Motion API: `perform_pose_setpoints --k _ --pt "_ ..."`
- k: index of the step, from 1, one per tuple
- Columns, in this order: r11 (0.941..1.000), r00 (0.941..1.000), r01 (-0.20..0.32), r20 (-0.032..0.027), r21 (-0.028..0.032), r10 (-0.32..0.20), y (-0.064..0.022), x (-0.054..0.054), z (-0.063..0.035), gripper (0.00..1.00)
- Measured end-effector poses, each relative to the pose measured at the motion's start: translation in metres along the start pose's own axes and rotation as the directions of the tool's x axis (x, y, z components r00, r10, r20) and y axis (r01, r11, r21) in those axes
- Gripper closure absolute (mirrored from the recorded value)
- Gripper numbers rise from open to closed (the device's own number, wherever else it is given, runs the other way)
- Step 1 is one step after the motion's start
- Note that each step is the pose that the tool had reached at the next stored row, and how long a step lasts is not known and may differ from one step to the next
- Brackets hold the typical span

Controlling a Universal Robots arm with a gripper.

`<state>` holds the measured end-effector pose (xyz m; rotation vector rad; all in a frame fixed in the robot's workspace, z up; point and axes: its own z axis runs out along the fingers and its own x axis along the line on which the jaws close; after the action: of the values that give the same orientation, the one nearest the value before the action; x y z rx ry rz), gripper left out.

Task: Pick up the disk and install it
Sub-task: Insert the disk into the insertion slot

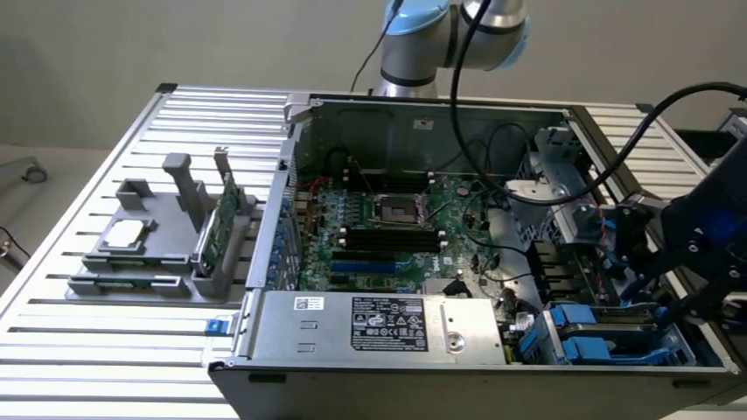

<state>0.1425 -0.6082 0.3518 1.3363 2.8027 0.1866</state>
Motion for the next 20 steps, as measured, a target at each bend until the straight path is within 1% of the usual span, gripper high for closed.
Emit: perform_pose_setpoints --k 6,10,13,16,20 --pt "0.9995 0.9994 -0.014 -0.0316 -0.0267 0.013 0.0046 -0.004 0.0044 0.61" --pt "0.9987 0.9984 -0.025 -0.0516 -0.0435 0.023 0.0075 -0.006 0.0076 0.61" --pt "0.9979 0.9974 -0.035 -0.0649 -0.0546 0.031 0.0091 -0.007 0.0101 0.61" --pt "0.9970 0.9964 -0.044 -0.0753 -0.0633 0.039 0.0092 -0.008 0.0124 0.61" --pt "0.9963 0.9955 -0.050 -0.0835 -0.0699 0.044 0.0097 -0.008 0.0136 0.61"
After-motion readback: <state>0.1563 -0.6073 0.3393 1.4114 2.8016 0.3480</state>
